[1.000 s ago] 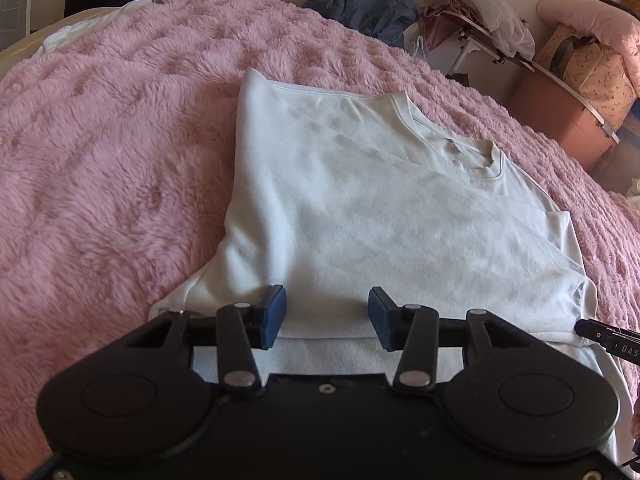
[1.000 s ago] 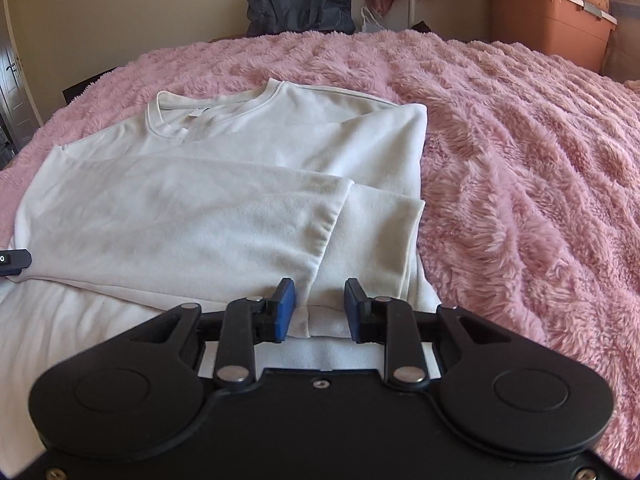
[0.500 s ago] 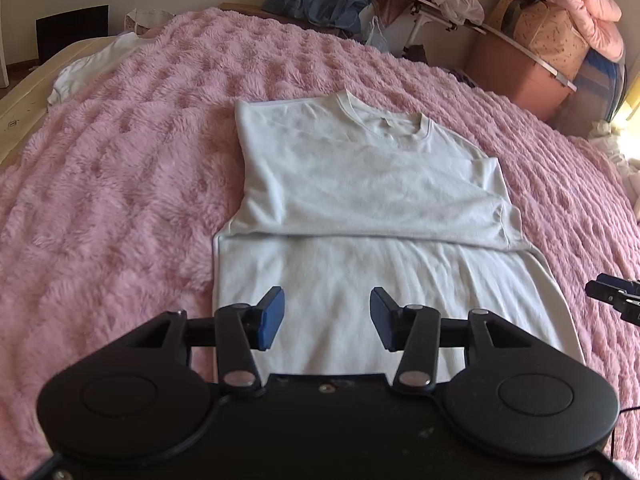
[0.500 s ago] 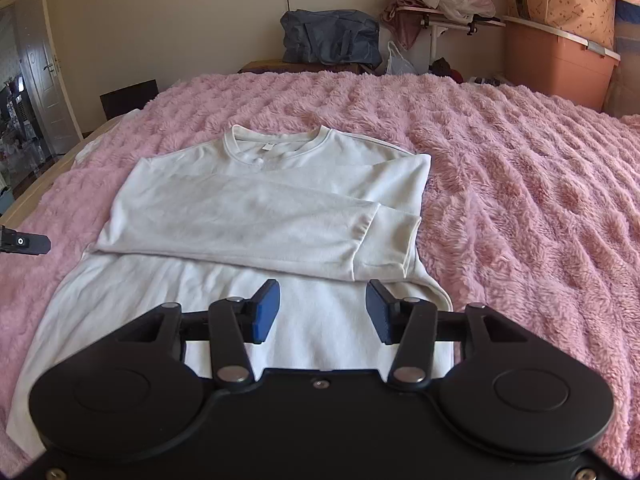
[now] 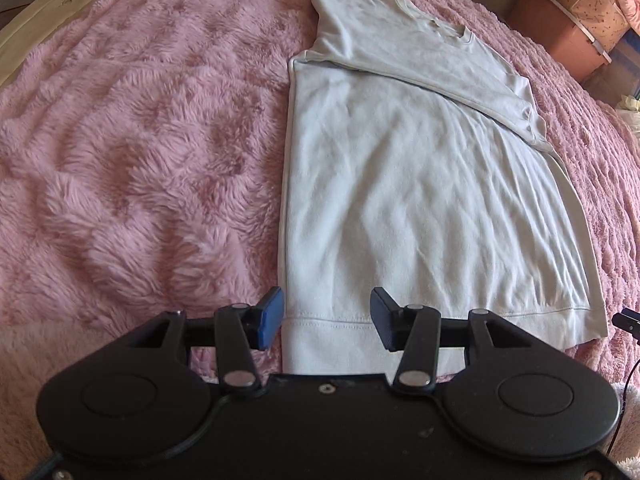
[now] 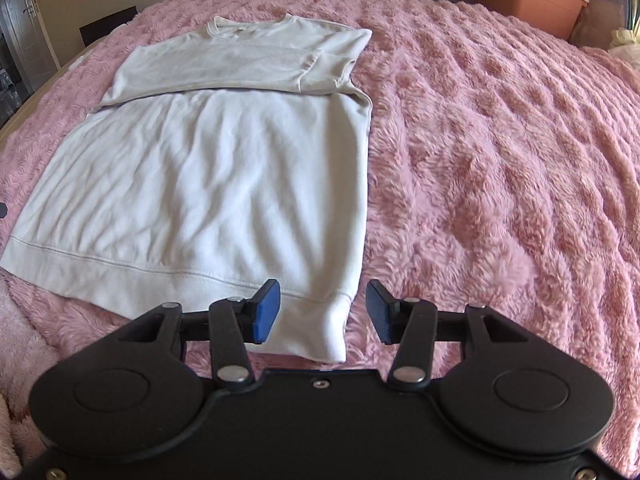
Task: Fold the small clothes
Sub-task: 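Close both tools on the hem corners of the sweatshirt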
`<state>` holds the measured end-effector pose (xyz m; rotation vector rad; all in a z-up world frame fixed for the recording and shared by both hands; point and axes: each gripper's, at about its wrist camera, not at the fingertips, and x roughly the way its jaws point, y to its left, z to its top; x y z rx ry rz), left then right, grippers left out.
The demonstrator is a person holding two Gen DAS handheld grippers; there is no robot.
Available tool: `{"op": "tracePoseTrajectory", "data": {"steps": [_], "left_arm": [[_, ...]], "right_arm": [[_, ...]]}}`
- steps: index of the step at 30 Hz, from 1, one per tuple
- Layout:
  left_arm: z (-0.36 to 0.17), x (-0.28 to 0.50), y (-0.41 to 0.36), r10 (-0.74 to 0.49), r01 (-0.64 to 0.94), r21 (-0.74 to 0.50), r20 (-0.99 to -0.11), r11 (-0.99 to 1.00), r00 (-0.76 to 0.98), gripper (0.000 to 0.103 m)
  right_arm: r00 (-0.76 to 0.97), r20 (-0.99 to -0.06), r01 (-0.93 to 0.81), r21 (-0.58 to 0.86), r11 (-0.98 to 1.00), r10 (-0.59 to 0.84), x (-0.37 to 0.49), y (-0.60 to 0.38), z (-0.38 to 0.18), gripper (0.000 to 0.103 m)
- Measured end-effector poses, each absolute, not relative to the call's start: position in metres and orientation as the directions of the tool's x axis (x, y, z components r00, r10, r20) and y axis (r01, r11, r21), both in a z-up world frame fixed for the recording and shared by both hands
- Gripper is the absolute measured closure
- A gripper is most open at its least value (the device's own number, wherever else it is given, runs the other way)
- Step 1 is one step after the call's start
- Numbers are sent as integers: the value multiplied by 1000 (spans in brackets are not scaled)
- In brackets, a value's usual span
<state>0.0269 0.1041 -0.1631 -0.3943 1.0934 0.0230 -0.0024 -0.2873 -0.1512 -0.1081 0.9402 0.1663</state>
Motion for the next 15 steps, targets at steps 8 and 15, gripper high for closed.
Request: {"op": "tracePoseTrajectory", "data": {"steps": [8,15], "left_arm": [[-182,15,100,-208,-234,-330,-879,914,429,57],[-187,15,97,-186,-211,-281,-906,936,380,57]], "right_arm": [[523,-847,-160,10,987,93,6,-297,-174,57],[481,-871,-155,26,988,99,12,-299,-184,58]]}}
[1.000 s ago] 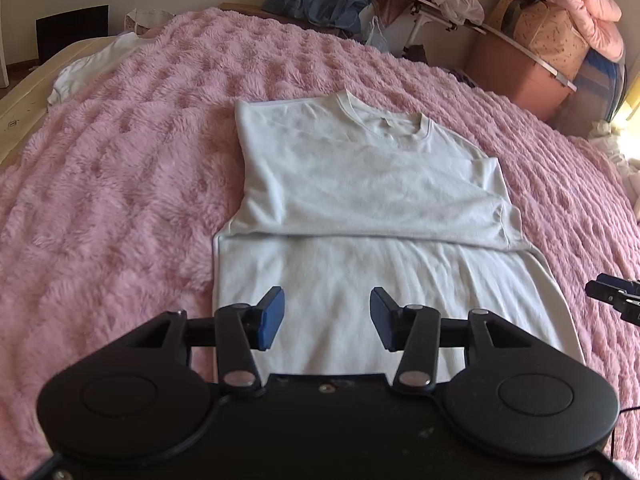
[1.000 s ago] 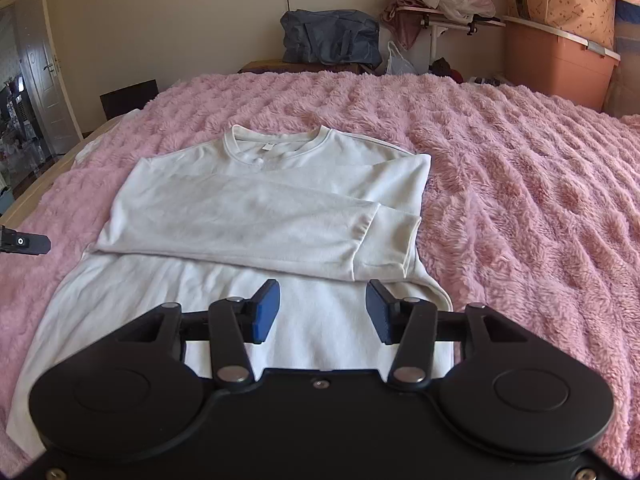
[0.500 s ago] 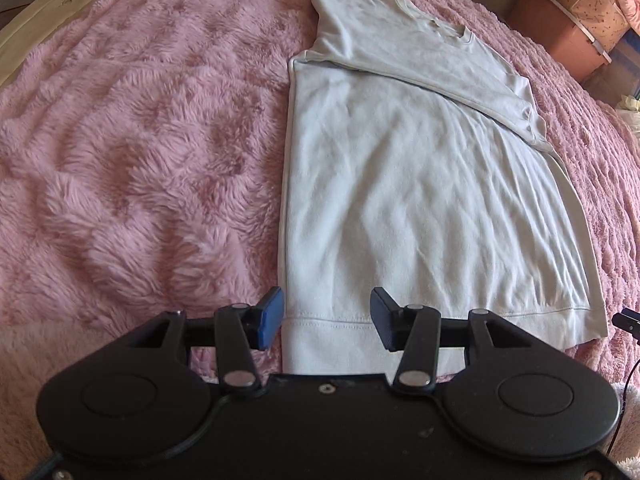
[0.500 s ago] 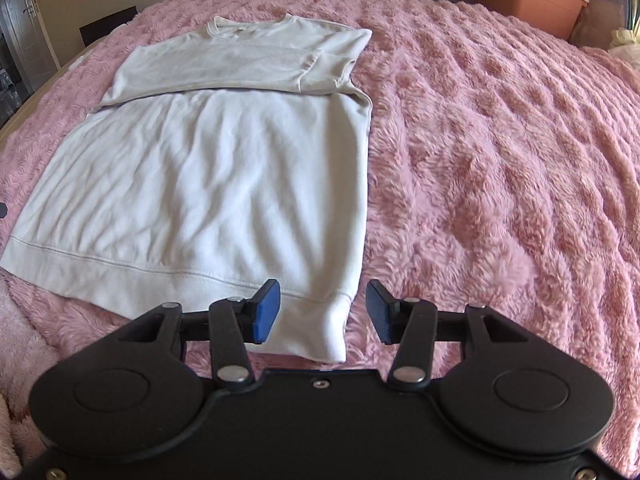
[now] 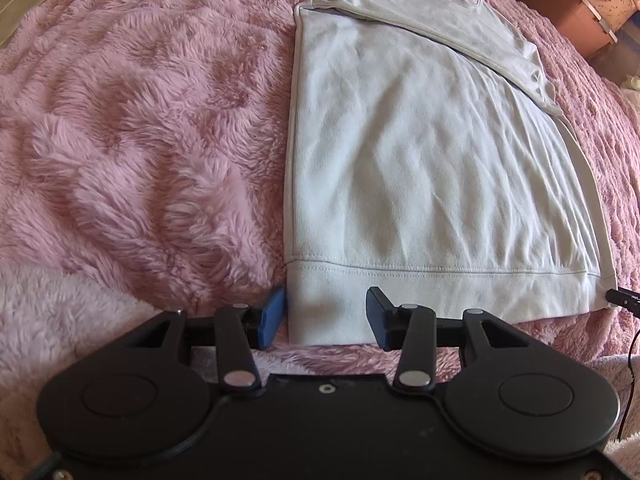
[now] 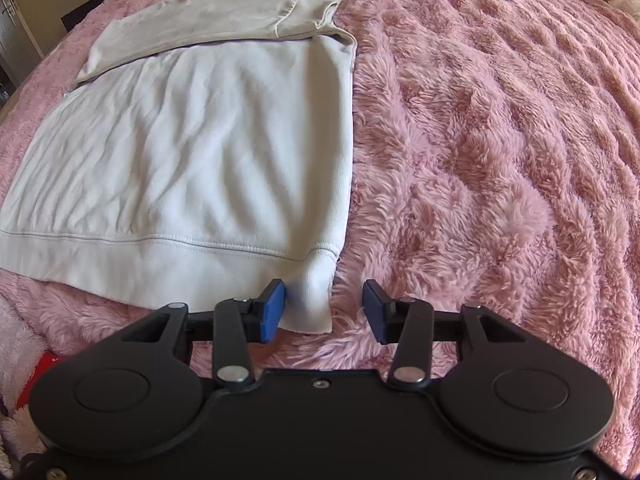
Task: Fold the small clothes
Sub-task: 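Close both tools on the hem corners of the sweatshirt, then lift the hem with both tools and fold it toward the collar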
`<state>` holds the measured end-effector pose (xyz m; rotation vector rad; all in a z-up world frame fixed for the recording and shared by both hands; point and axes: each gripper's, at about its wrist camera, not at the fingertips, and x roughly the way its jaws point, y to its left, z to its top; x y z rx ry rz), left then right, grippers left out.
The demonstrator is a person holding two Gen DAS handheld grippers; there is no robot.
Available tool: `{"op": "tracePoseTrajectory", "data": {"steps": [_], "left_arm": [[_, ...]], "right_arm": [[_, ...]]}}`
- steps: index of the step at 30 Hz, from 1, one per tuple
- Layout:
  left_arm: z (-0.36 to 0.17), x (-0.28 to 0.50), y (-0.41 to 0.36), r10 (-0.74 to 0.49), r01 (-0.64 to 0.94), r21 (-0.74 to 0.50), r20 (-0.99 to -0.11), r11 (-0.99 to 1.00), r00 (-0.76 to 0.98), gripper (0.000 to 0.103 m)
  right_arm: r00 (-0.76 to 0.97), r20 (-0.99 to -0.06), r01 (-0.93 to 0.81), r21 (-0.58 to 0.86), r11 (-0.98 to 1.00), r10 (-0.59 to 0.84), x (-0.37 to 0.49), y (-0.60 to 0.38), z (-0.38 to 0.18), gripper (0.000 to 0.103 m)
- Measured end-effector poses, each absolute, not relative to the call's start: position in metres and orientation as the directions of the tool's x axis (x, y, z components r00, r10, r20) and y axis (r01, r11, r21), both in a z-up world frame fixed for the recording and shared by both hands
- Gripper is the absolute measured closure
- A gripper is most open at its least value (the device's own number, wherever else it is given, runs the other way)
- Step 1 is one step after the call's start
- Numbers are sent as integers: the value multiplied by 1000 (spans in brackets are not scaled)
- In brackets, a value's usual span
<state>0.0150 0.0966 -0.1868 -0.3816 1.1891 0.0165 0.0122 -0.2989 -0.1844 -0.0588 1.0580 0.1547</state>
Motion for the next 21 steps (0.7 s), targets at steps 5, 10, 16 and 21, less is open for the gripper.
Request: {"op": "tracePoseTrajectory", "data": {"steps": [5,10,16,21], "left_arm": [[-200,25,97,-203,-236,-291,-919,927,337,60],[-201,26,98,-261,-221,-349,-901,911,346,93],[-196,22,102,-287,-211,-377,-887,902,361,99],[-196,20,104,-294,-204,-379,-888,903,353,99]], "right_arm": [[461,-880,-154,44,987,111,15,-299,-188,58],[440,-890,-139,68,988,123,16,-302,-192,60],[421,-897,-143,82,986,136,18,-302,-195,66],[402,-903,-168,92,981,154,17,-299,-195,80]]}}
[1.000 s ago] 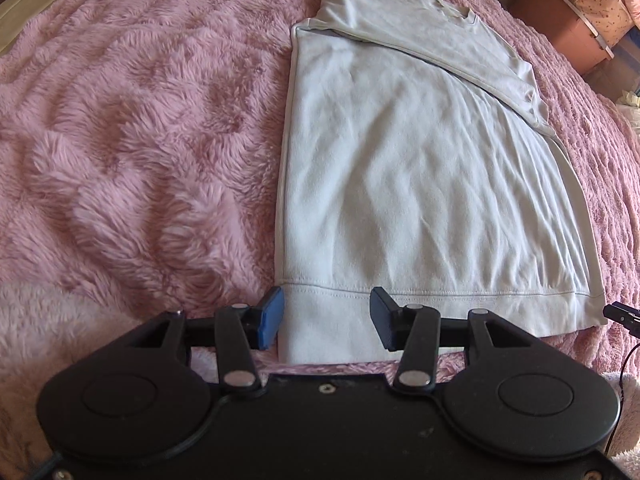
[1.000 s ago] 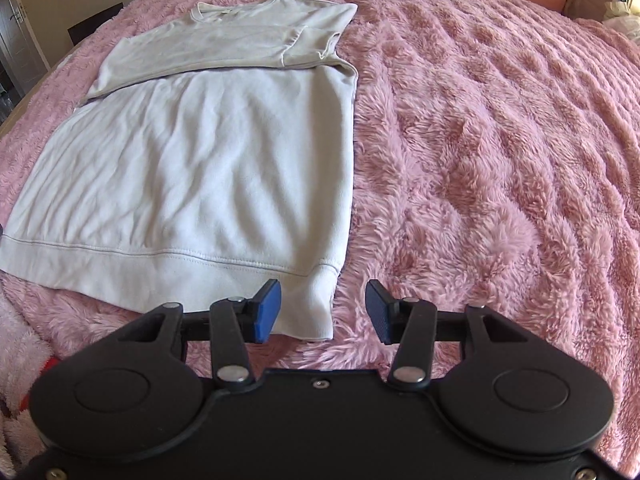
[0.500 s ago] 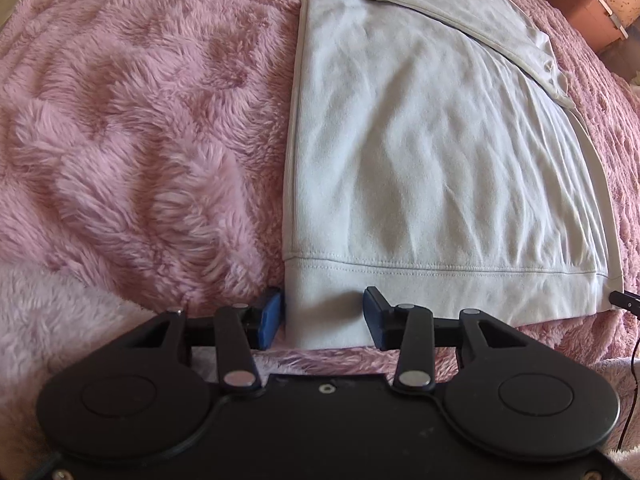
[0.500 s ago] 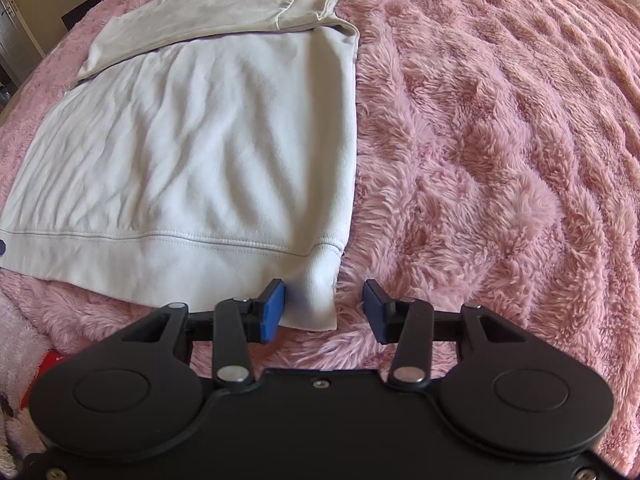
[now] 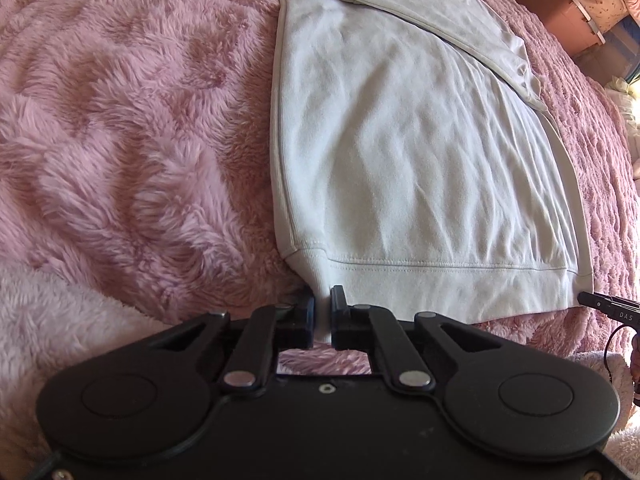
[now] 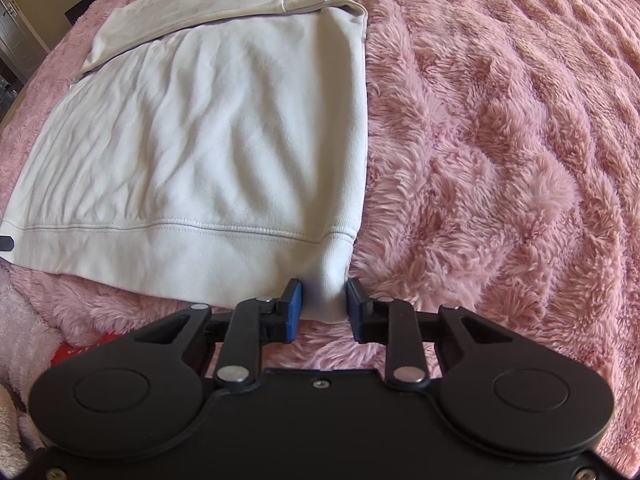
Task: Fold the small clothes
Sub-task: 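Lift the hem with both tools and fold it toward the collar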
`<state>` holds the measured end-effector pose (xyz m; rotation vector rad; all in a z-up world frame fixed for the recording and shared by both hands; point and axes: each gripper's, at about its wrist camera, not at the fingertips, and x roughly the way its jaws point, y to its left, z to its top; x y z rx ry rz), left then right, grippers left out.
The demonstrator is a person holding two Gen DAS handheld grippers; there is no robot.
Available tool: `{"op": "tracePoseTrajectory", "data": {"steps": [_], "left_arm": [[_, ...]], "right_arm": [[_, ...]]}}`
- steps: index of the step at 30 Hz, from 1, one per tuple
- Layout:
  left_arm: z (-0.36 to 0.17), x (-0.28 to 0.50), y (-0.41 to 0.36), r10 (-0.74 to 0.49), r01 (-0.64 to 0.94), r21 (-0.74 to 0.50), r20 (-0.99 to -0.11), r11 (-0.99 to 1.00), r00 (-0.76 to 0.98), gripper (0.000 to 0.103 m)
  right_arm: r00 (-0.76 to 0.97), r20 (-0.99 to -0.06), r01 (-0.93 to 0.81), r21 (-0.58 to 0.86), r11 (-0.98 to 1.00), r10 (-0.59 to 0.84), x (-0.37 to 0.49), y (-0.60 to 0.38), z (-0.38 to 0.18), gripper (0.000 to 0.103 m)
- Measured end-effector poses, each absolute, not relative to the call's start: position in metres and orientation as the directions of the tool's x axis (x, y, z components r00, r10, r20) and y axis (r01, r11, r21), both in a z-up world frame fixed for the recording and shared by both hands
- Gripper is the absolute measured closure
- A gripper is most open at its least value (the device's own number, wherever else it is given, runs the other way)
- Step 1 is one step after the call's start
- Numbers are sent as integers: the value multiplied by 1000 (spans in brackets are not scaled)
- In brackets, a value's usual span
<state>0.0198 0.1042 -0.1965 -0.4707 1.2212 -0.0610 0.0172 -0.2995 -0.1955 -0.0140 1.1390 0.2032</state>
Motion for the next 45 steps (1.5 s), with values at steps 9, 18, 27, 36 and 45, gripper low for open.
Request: {"op": "tracePoseTrajectory", "data": {"steps": [9,18,27,36,45], "left_arm": [[-183,15,107,-326,-172,-422,-854,890,406,102],[-156,19,115,-395,-141,-509,-790,849,470,102],[-131,44,124,-446,-120,-587,-717,801,536,102],[-75,138,155,-441,-37,-606,-618,795,651,102],[-45,269,188,-422,-5,-600,-569,800,706,102]], "right_arm": [[432,-885,-146,123,982,175,10,-303,-186,91],[445,-863,-121,206,971,238,14,-311,-169,93],[521,-772,-87,376,922,364,29,-312,-147,94],[687,-606,-69,494,867,400,97,-314,-107,96],[792,-491,-38,555,831,363,207,-311,-78,96]]}}
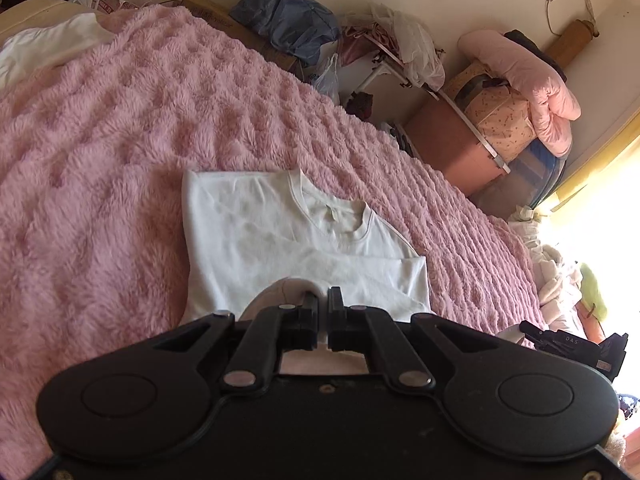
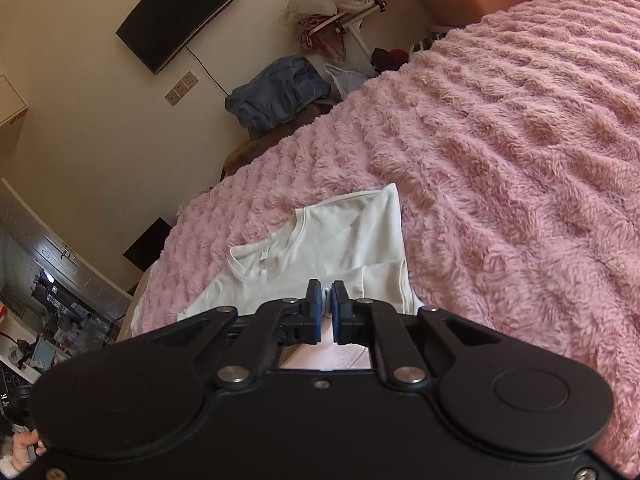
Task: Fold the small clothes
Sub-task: 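Lift the hem with both tools and fold it toward the collar, then lay the hem down near the collar and open both tools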
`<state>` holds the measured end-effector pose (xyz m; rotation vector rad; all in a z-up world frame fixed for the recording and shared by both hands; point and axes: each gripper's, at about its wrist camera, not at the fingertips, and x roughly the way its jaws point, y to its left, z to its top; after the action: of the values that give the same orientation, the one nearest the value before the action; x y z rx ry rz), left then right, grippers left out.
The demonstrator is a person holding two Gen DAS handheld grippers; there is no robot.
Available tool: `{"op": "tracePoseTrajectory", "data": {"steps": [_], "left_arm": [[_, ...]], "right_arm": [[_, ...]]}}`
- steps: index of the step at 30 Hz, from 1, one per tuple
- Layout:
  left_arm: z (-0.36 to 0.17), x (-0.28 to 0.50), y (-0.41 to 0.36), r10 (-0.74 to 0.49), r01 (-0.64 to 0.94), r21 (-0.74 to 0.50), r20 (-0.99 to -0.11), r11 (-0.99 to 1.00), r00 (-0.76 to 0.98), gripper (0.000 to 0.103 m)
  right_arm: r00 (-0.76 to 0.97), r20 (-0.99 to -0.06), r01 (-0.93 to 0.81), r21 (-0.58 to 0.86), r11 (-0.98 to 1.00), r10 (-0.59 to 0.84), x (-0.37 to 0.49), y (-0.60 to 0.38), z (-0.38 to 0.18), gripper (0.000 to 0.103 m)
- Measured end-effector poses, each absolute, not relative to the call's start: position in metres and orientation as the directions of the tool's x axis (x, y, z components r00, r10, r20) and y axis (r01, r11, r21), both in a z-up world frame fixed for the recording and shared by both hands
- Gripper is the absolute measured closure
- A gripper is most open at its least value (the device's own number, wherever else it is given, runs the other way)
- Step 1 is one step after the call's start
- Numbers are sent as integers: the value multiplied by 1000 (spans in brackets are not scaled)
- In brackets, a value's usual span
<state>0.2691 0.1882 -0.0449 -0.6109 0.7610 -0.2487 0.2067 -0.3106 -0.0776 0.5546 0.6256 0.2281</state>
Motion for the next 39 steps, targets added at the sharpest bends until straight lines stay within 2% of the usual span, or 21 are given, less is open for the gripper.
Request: {"op": "tracePoseTrajectory", "data": {"steps": [9,17,21,26,29,30,31,32,33,34,36,39], "left_arm": [[-89,402,229,-391,-107,-614,-617,782,682,102],[-148,470,244,-379,-190,-605,-681,773,627,102],[-173,488,243,-365,-212,-580,-714,787,598,101],[-190,493,251,-391,-254,-625,-702,738,595,91],[-177,481,257,-374,-231,-630,-674,741,637,75],[-169,472,258,-353,-222,-617,-668,756,655,67],[-160,465,257,-315,-219,-581,-675,784,667,58],[-152,458,256,-279,-209,-542,-681,814,677,58],[-145,450,256,-251,-192,-506,-679,841,690,59],[-142,444,256,-246,-174,-493,-672,853,699,58],[-138,431,257,-275,-123,-489,-661,864,698,58],[-142,419,258,-284,-92,-471,-665,877,691,57]], "right_arm": [[824,-468,1,566,824,320,340,-298,-90,97],[812,-522,97,564,820,262,428,-290,-134,97],[811,-540,135,547,826,225,449,-292,-150,101],[788,-572,124,508,852,226,457,-284,-159,99],[772,-596,46,400,915,222,447,-272,-154,97],[770,-602,18,353,936,212,442,-270,-151,91],[773,-600,-18,301,954,204,435,-269,-148,77],[777,-599,-42,257,966,193,430,-267,-146,66],[785,-595,-70,197,978,176,423,-264,-143,44],[802,-578,-105,114,988,152,415,-261,-141,40],[832,-541,-167,-32,986,123,404,-256,-139,40],[805,-576,-268,-135,954,145,399,-255,-141,46]]}}
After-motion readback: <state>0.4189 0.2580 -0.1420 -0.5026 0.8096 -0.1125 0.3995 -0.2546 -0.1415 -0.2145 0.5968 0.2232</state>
